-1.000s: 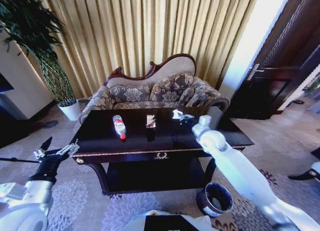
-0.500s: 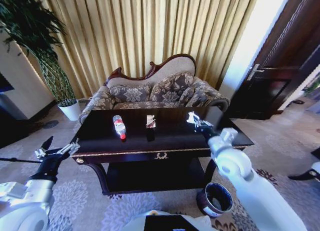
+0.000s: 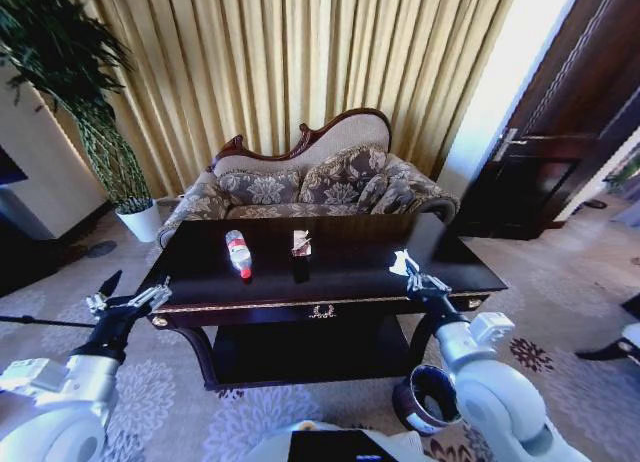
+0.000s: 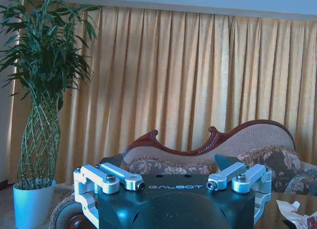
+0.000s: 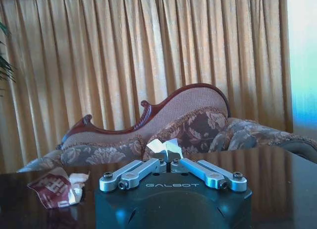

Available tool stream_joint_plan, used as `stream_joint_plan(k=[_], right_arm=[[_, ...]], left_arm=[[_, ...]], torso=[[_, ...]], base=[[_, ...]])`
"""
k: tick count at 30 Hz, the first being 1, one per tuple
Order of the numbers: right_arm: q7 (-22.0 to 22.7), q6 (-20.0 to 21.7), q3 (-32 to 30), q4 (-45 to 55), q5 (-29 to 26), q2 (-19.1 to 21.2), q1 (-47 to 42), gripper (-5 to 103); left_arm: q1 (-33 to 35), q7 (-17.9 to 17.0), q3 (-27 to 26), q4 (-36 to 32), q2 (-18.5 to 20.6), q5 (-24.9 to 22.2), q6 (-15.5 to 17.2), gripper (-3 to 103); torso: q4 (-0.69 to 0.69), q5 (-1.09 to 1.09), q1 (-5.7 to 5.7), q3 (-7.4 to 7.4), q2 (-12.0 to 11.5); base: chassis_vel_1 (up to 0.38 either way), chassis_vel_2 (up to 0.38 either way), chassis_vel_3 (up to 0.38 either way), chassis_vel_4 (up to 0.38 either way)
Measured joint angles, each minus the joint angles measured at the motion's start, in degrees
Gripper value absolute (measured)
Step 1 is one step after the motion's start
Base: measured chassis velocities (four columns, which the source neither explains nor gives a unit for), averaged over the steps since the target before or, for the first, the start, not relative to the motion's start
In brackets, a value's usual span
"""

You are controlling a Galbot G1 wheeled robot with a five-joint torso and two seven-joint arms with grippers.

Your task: Move to the front of the table and place the trash on the table into the trash bin.

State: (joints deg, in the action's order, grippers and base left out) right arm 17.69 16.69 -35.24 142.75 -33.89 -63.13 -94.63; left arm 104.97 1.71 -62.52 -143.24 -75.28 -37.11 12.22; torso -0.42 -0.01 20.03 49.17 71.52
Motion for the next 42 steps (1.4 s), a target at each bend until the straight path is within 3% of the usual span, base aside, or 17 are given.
stream_joint_plan(k=[23, 36, 39, 42], right_arm=[[0.0, -1.3, 5.1, -2.8, 6.2, -2.6, 0.6, 0], [0.0, -2.2, 6.3, -39.2, 5.0, -3.5, 11.6, 0], [-1.3, -4.0, 6.9, -51.1, 7.0, -3.4, 16.2, 0], [-1.7, -4.7, 7.0, -55.9, 7.7, -3.4, 17.8, 0]], left_arm=[[0.0, 0.1, -0.1, 0.0, 0.1, -0.1, -0.1, 100], [0.2, 0.3, -0.5, 0.0, -0.4, 0.0, -0.9, 100], [0.2, 0.3, -0.7, 0.0, -0.4, 0.1, -1.0, 100], [0.2, 0.3, -0.9, 0.0, -0.5, 0.1, -1.0, 100]], torso=[[-0.01, 0.00, -0.04, -0.02, 0.0], [0.00, 0.02, 0.06, 0.03, 0.0], [0.00, 0.00, 0.00, 0.00, 0.0], [0.00, 0.00, -0.01, 0.00, 0.0]], base=[[0.116, -0.125, -0.106, 0.107], [-0.009, 0.000, -0.001, -0.013], [0.000, 0.000, 0.000, 0.000], [0.000, 0.000, 0.000, 0.000]])
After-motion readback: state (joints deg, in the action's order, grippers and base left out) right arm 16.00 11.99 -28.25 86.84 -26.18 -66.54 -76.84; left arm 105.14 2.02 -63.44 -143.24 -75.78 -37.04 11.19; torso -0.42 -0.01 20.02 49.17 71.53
